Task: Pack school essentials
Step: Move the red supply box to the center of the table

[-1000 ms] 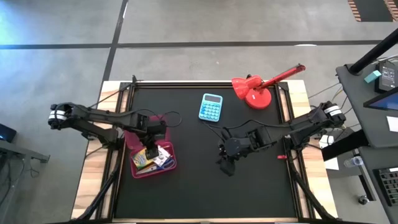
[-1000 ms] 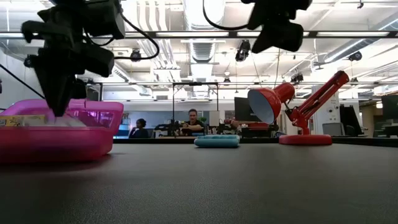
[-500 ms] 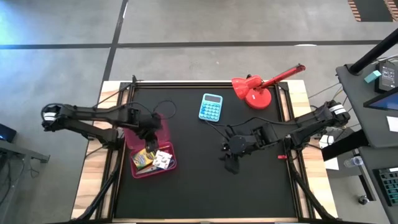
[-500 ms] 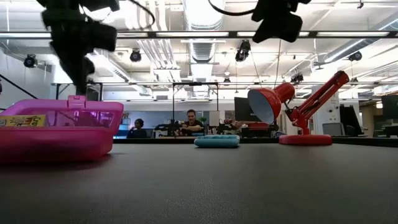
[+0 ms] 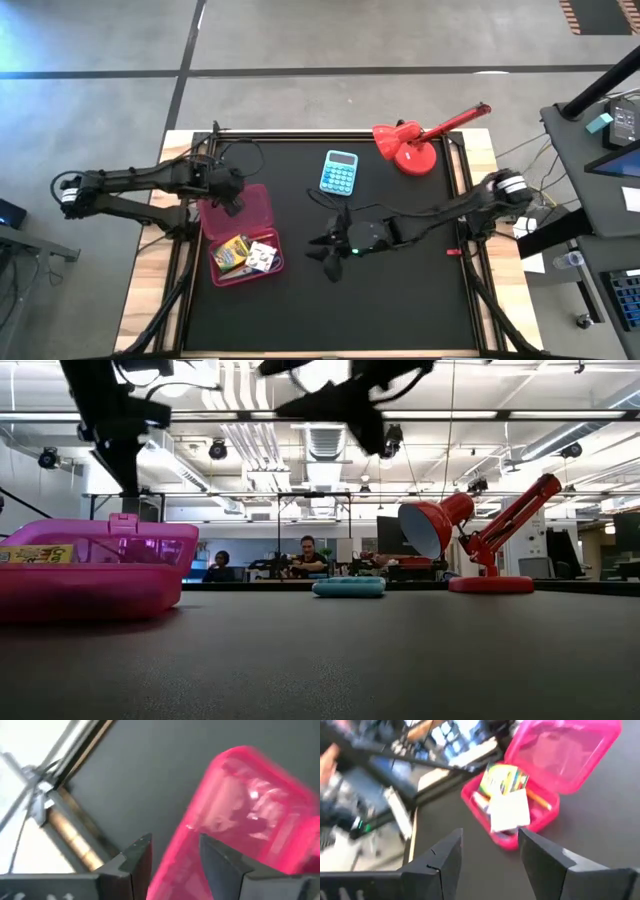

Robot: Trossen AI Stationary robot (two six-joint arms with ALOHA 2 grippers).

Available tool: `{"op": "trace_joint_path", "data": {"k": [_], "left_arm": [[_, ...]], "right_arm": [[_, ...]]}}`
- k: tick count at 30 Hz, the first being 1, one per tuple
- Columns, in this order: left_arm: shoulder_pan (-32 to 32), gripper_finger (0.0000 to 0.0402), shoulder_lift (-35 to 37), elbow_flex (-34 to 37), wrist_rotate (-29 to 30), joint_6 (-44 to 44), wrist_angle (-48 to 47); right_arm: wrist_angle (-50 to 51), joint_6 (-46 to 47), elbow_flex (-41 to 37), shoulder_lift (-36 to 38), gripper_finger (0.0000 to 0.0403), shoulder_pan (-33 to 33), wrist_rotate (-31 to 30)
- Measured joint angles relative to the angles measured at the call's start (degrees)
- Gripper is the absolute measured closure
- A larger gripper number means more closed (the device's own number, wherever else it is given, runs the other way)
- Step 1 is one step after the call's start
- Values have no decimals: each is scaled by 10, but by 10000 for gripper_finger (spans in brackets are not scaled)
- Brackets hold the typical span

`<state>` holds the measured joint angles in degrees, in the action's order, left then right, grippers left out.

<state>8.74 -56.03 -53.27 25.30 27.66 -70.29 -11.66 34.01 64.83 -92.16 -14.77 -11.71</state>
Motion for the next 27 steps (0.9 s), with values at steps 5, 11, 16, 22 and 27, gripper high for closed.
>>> {"op": "trace_joint_path", "data": {"k": [5,11,16,22,27], "left_arm": [[21,258,-1,5,25,35,-33],[22,258,16,5,22,35,-37],[22,258,42,5,17,35,-43],[22,258,78,5,-8,35,-43],[22,258,98,4,-13,35,-43]], "right_arm": [[-17,60,70,-102,223,10,-20],[113,96,203,-208,234,27,-18],[181,70,297,-262,247,34,-6],[187,45,368,-337,265,42,66],[226,11,422,-374,268,48,73]]}}
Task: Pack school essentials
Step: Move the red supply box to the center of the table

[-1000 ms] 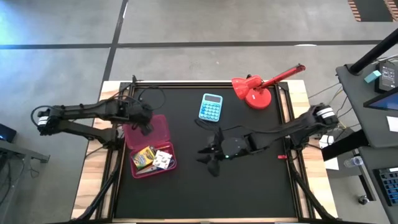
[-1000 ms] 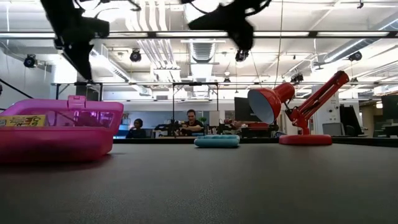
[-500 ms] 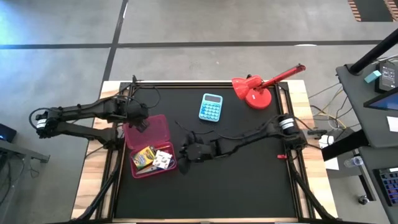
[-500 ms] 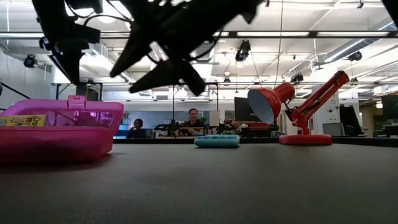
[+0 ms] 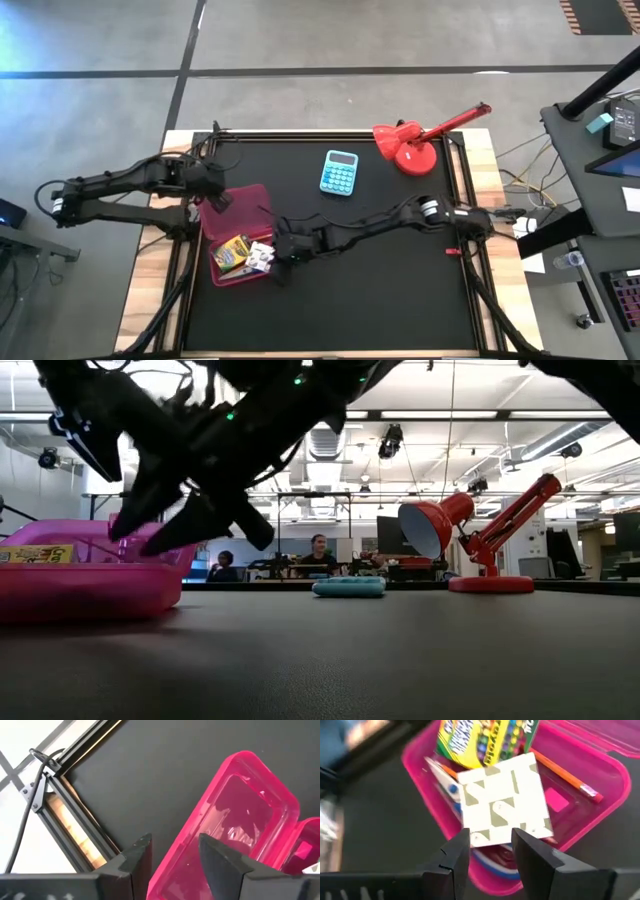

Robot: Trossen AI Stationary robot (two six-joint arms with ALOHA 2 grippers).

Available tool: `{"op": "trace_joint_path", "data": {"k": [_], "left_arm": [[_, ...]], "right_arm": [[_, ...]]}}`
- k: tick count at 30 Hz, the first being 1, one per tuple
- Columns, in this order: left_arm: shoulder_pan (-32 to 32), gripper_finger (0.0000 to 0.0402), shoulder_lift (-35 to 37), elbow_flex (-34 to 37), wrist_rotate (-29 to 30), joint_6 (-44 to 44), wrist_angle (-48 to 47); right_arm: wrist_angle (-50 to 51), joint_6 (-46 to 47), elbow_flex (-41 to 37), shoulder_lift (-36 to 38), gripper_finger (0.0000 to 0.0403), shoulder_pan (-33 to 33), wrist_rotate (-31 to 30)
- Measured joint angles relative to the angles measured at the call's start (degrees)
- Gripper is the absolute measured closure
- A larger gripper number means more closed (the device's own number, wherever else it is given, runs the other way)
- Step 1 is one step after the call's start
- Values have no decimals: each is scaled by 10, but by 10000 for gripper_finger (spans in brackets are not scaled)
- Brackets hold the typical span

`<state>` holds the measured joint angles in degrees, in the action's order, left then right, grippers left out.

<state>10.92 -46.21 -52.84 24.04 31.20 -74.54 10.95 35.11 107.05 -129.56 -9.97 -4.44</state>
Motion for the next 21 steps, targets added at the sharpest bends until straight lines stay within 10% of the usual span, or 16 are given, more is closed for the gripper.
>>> {"op": "trace_joint_path", "data": {"k": [21], "left_arm": [[0,258,8,0,-31,0,5]], "right_arm": [[567,-179,184,-41,268,-3,0]]}}
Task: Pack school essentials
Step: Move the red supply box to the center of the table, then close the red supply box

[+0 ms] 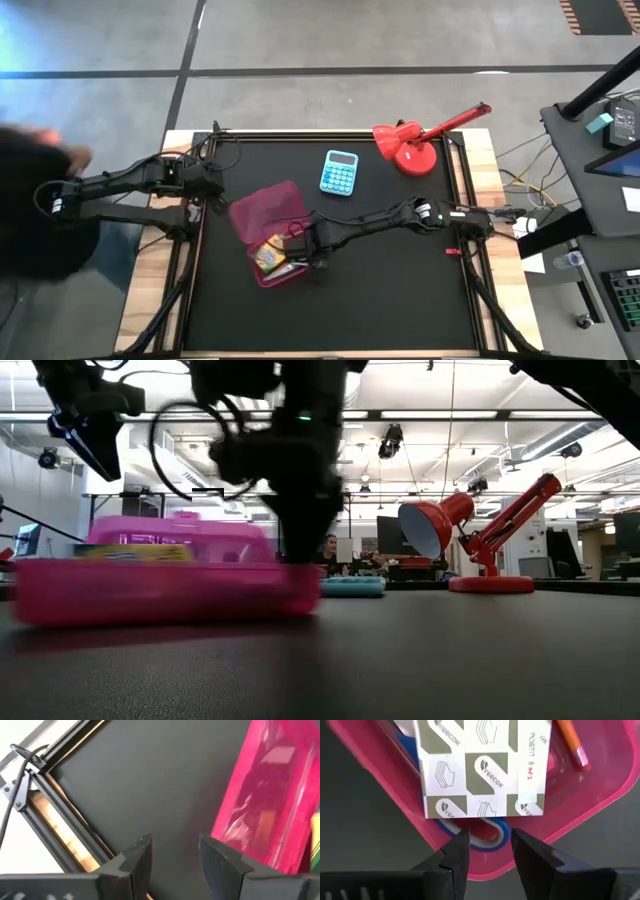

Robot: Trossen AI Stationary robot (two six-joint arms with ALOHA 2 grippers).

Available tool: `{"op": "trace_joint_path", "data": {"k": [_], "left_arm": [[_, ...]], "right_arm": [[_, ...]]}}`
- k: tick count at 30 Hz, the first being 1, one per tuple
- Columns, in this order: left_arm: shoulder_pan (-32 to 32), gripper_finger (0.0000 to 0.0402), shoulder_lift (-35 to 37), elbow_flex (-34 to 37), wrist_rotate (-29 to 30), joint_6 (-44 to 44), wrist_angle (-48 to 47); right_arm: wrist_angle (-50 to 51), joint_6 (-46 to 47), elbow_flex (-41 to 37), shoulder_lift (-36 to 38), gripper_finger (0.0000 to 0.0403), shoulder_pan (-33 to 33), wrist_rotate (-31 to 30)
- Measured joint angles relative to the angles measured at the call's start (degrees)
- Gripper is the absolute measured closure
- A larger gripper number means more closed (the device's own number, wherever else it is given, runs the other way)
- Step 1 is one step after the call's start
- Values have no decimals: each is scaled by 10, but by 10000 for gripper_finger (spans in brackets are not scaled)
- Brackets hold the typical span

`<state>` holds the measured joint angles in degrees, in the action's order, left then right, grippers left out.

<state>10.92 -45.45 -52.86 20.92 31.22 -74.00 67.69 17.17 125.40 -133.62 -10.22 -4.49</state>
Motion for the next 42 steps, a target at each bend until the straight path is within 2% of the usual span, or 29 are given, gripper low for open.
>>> {"op": "trace_joint_path", "data": {"k": [3,7,14,19,24,27,30,35,39,42], "left_arm": [[0,258,0,0,-7,0,0],[0,258,-2,0,-9,5,2],[0,258,-21,16,-16,15,45],[0,258,-43,42,-31,12,109],[0,258,-72,77,-8,-5,144],[0,258,-82,96,24,-5,151],[0,258,-84,121,31,-14,183],[0,258,-82,177,-36,-51,317],[0,258,-86,217,-37,-66,417],[0,258,-88,237,-44,-79,474]], "right_arm": [[79,-3,-10,1,268,-5,-1],[117,-3,-21,1,268,-14,0],[112,-3,-35,35,268,-33,-2],[112,19,-42,79,268,-38,-41],[93,59,-75,131,268,-42,-48],[35,79,-129,170,268,-58,-50],[-56,109,-210,218,268,-80,-48],[-224,203,-362,285,268,-112,-45],[-381,259,-457,304,268,-130,-48],[-462,285,-503,303,268,-133,-59]]}}
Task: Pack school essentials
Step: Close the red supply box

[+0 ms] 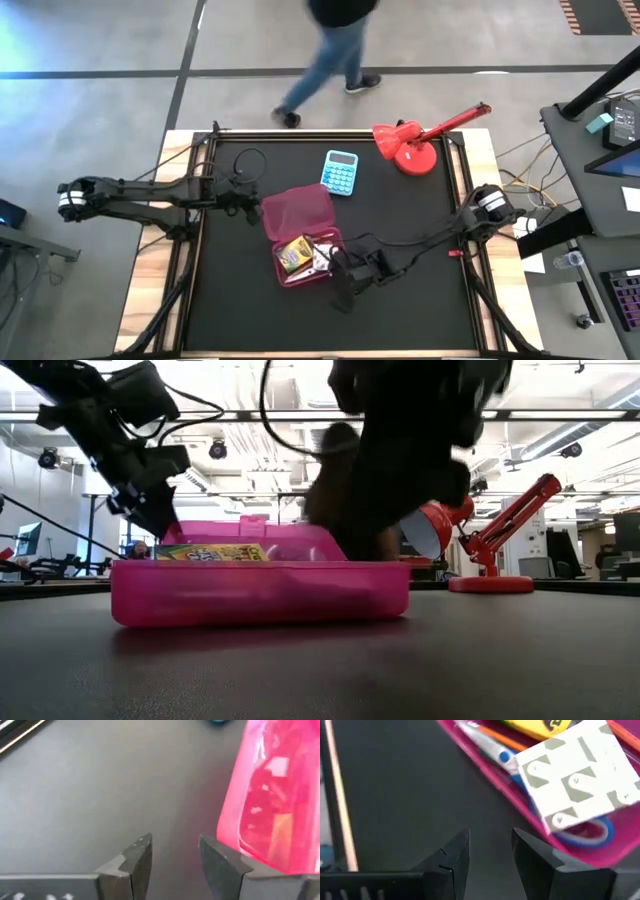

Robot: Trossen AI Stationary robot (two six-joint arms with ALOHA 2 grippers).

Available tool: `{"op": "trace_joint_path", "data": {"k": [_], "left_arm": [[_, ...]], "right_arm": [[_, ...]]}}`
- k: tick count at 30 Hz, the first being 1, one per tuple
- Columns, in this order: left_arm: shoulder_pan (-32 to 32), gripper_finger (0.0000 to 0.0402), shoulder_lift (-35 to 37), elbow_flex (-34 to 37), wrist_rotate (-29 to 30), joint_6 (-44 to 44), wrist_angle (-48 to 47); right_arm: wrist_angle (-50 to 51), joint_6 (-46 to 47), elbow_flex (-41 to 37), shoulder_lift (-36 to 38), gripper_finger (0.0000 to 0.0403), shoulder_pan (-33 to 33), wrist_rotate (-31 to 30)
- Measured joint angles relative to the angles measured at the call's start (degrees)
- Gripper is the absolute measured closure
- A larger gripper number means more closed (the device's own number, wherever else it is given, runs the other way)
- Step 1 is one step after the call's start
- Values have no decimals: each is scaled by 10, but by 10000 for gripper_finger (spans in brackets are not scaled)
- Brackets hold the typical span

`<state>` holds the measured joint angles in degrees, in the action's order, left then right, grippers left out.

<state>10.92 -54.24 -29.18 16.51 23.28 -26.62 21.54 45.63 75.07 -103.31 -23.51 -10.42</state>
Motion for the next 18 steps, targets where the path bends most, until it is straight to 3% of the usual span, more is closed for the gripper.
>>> {"op": "trace_joint_path", "data": {"k": [7,14,18], "left_arm": [[0,258,17,9,-81,-22,92],[-4,258,27,7,-219,-28,187],[-17,258,6,8,-251,-28,222]], "right_arm": [[-37,45,-44,-10,268,1,-38],[-28,27,-46,-12,268,14,-84],[-26,21,-46,-12,268,28,-85]]}}
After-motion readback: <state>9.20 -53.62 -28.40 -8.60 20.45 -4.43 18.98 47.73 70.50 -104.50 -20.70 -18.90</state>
